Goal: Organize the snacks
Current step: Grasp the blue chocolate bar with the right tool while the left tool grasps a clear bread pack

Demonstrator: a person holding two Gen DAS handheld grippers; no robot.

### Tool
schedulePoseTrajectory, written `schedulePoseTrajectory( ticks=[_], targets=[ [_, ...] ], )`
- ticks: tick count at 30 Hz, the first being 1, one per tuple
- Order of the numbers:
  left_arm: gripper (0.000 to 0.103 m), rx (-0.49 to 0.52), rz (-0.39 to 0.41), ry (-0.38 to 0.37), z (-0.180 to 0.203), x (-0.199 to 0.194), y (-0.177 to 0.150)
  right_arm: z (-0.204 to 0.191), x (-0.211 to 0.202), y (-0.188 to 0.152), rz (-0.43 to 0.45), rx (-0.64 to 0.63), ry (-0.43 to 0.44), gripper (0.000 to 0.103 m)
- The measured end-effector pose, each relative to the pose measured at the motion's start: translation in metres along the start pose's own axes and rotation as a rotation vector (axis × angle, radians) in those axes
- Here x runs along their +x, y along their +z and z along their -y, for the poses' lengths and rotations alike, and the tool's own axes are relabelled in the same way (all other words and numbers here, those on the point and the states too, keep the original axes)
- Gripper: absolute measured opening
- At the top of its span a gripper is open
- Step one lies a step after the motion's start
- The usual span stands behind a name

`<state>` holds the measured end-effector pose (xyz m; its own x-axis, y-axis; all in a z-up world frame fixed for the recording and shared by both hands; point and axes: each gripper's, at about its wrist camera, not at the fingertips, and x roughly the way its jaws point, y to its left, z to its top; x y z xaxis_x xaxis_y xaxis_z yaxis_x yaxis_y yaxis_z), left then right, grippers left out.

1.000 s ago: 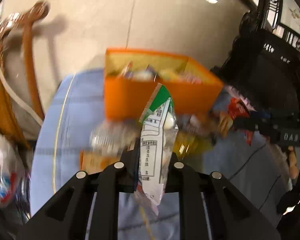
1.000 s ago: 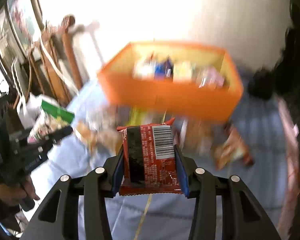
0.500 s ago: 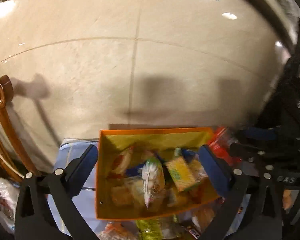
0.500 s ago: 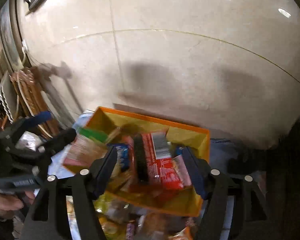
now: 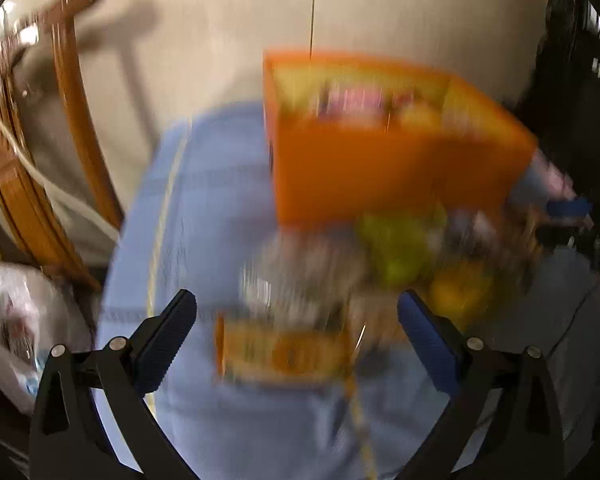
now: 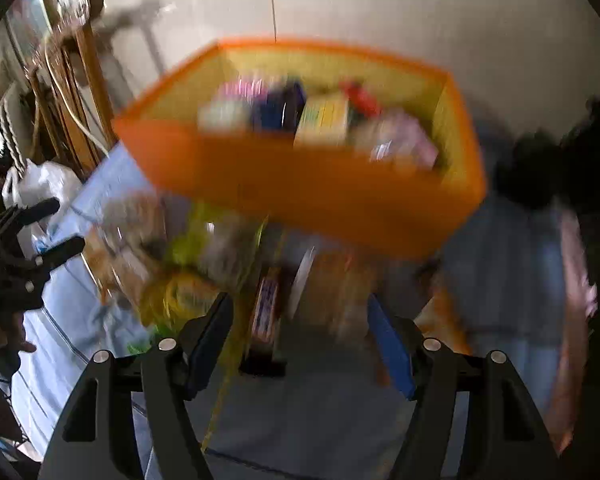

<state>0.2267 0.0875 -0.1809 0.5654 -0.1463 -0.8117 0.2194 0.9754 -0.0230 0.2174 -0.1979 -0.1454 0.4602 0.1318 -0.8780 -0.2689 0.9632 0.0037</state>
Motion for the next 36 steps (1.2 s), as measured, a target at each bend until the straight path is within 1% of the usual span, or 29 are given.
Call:
schedulePoseTrajectory(
  ticks=[3, 5, 7, 8, 10, 11, 12, 13, 14, 16, 18, 19, 20, 21, 23, 27, 28, 29, 30, 31, 32, 33, 35, 36],
  targets=[
    [0.099, -0.003, -0.007, 0.018, 0.004, 0.018, -0.011, -0.014, 0.022, -0.003, -0.023, -0.033, -0.050, 0.070],
    [0.099, -0.021, -0.035, 0.027, 0.005, 0.033, -0.012, -0.019, 0.041, -0.003, -0.075, -0.030, -0.071, 0.070],
    [0.099, -0.038, 0.006, 0.037, 0.004, 0.038, -0.014, -0.021, 0.058, -0.003, -0.105, -0.023, -0.098, 0.072],
    [0.099, -0.052, 0.020, 0.038, 0.002, 0.042, -0.013, -0.021, 0.061, -0.003, -0.102, -0.026, -0.108, 0.071],
    [0.099, -0.096, 0.010, 0.008, -0.005, 0.048, -0.015, -0.028, 0.063, -0.003, -0.103, -0.074, -0.139, 0.050],
    [0.097, -0.101, 0.004, 0.006, -0.007, 0.049, -0.018, -0.031, 0.061, -0.004, -0.100, -0.100, -0.140, 0.042],
    [0.084, -0.068, 0.020, 0.017, -0.005, 0.046, -0.023, -0.032, 0.059, -0.005, -0.095, -0.107, -0.135, 0.034],
    [0.074, -0.042, 0.032, 0.024, -0.004, 0.043, -0.028, -0.031, 0.055, -0.007, -0.087, -0.104, -0.123, 0.022],
    [0.074, -0.040, 0.036, 0.018, -0.005, 0.040, -0.032, -0.032, 0.051, -0.009, -0.081, -0.099, -0.091, 0.017],
    [0.073, -0.064, 0.041, -0.008, -0.010, 0.033, -0.040, -0.033, 0.045, -0.015, -0.066, -0.112, -0.106, 0.017],
    [0.072, -0.073, 0.039, -0.032, -0.014, 0.028, -0.045, -0.029, 0.039, -0.023, -0.061, -0.081, -0.081, 0.017],
    [0.032, -0.086, 0.040, -0.046, -0.016, 0.025, -0.045, -0.027, 0.033, -0.026, -0.048, -0.054, -0.059, 0.017],
    [0.020, -0.095, 0.049, -0.053, -0.019, 0.021, -0.044, -0.025, 0.028, -0.027, -0.038, -0.039, -0.046, 0.017],
    [0.000, -0.127, 0.056, -0.055, -0.023, 0.014, -0.041, -0.022, 0.024, -0.027, -0.024, -0.026, -0.037, 0.017],
    [0.000, -0.143, 0.068, -0.074, -0.025, 0.006, -0.038, -0.017, 0.010, -0.030, 0.008, 0.006, -0.004, 0.017],
    [0.000, -0.139, 0.023, -0.134, -0.019, -0.002, -0.040, 0.001, -0.004, -0.027, 0.034, 0.064, 0.030, 0.017],
    [0.004, -0.144, 0.018, -0.148, -0.017, -0.004, -0.042, 0.004, -0.007, -0.029, 0.033, 0.073, 0.033, 0.017],
    [0.016, -0.150, 0.015, -0.158, -0.016, -0.006, -0.044, 0.007, -0.010, -0.031, 0.033, 0.079, 0.034, 0.017],
    [0.064, -0.176, 0.010, -0.171, -0.014, -0.010, -0.046, 0.008, -0.010, -0.030, 0.033, 0.080, 0.034, 0.017],
    [0.099, -0.193, 0.021, -0.174, -0.015, -0.015, -0.048, 0.008, -0.010, -0.033, 0.031, 0.082, 0.038, 0.017],
    [0.098, -0.207, 0.048, -0.175, -0.014, -0.021, -0.051, 0.006, -0.010, -0.035, 0.031, 0.081, 0.042, 0.017],
    [0.098, -0.200, 0.064, -0.176, -0.011, -0.026, -0.054, 0.005, -0.012, -0.037, 0.031, 0.081, 0.045, 0.017],
    [0.098, -0.147, 0.069, -0.168, 0.000, -0.031, -0.060, 0.004, -0.012, -0.043, 0.025, 0.092, 0.058, 0.017],
    [0.098, -0.093, 0.065, -0.167, 0.006, -0.029, -0.063, 0.003, -0.012, -0.045, 0.021, 0.094, 0.063, 0.017]
  ],
)
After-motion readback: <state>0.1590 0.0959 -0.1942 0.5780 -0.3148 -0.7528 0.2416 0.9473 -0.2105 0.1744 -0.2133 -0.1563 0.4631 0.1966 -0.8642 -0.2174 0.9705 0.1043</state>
